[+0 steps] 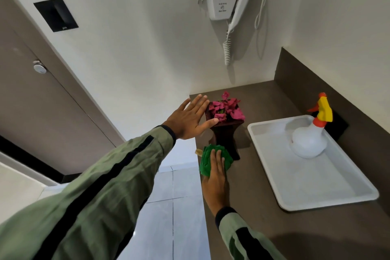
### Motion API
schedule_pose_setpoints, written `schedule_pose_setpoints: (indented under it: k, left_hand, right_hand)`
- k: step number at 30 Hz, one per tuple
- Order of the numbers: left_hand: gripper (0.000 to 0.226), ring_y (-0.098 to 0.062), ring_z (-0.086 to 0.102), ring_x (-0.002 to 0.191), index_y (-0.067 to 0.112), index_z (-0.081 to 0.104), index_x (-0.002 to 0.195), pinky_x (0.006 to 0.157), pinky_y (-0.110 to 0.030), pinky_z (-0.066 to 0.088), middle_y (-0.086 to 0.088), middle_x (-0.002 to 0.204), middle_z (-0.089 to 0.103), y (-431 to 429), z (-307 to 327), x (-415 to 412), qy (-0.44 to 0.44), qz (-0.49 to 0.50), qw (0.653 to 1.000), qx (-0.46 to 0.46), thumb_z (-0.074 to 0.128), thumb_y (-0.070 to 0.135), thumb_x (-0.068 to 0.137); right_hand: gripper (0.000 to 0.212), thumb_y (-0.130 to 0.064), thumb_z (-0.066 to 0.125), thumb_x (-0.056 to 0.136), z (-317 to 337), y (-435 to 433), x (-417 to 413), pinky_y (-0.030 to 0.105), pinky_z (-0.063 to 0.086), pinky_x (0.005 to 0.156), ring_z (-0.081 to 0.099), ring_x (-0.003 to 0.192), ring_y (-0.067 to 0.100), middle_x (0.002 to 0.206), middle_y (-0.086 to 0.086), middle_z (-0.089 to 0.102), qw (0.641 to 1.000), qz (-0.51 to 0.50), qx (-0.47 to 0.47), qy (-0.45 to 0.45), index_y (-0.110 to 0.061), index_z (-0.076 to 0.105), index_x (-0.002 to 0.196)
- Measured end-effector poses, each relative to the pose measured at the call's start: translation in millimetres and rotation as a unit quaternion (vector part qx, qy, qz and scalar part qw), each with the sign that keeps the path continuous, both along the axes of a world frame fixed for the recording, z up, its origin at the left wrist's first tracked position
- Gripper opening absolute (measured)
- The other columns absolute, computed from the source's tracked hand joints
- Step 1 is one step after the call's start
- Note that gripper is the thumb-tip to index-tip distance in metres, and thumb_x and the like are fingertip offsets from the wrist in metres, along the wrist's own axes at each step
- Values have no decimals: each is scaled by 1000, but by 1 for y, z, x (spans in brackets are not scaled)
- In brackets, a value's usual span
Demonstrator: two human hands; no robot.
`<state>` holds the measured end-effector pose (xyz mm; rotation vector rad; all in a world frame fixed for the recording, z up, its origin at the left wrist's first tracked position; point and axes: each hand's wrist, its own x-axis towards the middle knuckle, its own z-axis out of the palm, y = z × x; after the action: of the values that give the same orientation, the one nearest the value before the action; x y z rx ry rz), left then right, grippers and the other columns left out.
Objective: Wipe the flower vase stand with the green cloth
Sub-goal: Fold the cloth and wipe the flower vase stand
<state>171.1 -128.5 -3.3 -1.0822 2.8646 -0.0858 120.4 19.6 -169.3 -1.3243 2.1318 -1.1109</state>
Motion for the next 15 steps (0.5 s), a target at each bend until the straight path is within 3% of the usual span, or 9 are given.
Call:
schedule_pose_setpoints:
  k: [6,9,11,15]
  left_hand:
    - [86,-14,-10,155,13,1,159,126,-43,-1,-4,169,-4,1,-1,-1,-4,-2,1000,4,8,69,94]
    - [87,-15,-10,155,13,1,159,126,-43,-1,-4,169,-4,-1,-1,-1,-6,-2,1000,-1,6,70,93]
    - [89,-14,-10,155,13,2,159,126,-43,0,-3,169,-3,-1,-2,-1,-6,0,1000,-4,4,71,91]
    - [90,-14,-10,155,13,2,159,126,-44,0,-3,169,-2,-2,-3,-2,-7,-1,1000,-15,3,71,91]
  right_hand:
    - [72,-1,55,93,-2,14,-12,41,27,120,10,150,17,161,-7,19,993,114,-4,32,-27,21,151]
    - [78,-4,58,92,5,24,-17,42,28,120,6,150,14,161,-9,15,988,118,-40,90,-29,16,152]
    - [83,-1,62,87,10,35,-22,44,31,118,10,150,19,161,-3,20,989,59,-80,112,-26,16,152]
    - [87,4,62,82,29,46,-41,48,37,112,26,146,29,160,8,25,980,-163,-112,30,-21,17,152]
